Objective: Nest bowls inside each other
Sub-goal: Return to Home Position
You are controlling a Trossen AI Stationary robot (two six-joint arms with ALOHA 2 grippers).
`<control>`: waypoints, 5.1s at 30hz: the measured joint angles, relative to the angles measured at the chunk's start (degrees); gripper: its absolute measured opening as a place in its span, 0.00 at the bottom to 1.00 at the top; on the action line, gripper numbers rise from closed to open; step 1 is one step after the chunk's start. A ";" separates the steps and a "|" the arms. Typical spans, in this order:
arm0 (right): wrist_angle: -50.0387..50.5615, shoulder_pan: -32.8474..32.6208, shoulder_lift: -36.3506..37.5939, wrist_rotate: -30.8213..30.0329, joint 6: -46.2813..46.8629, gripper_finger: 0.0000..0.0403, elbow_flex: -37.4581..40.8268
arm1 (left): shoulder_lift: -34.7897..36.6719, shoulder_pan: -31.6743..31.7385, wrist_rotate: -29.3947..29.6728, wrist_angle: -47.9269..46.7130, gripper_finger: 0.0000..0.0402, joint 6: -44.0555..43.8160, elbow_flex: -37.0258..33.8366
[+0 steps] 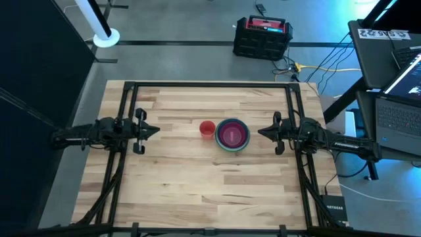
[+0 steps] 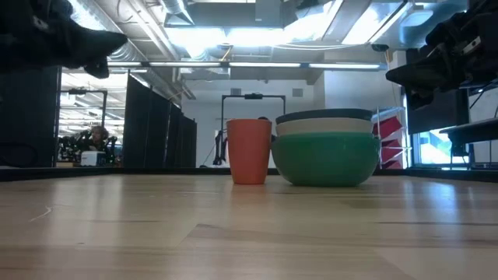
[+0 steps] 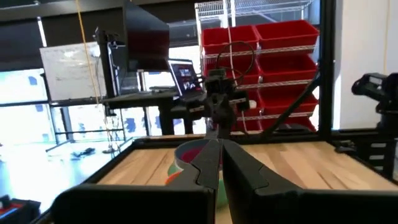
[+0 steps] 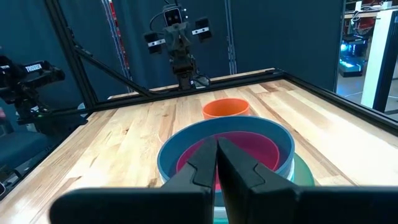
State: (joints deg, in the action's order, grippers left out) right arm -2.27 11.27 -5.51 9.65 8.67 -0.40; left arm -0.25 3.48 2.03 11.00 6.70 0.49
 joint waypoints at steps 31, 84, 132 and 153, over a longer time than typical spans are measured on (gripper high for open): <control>0.01 -0.02 -0.01 0.00 0.00 0.00 0.00 | 0.02 5.98 -0.05 -10.16 0.00 1.59 0.00; 0.01 -0.01 0.01 0.00 0.00 0.00 0.00 | 0.00 5.96 -0.07 -10.32 0.00 1.62 -0.02; 0.01 -0.02 0.00 0.00 0.00 0.00 0.00 | 0.00 5.95 -0.08 -10.32 0.00 1.64 -0.04; 0.01 0.00 0.01 -0.01 0.00 0.00 0.00 | 0.00 5.95 -0.08 -10.32 0.00 1.63 -0.04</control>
State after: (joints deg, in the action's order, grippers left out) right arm -2.26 11.27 -5.50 9.64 8.67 -0.40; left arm -0.25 9.42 1.94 0.69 8.33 0.45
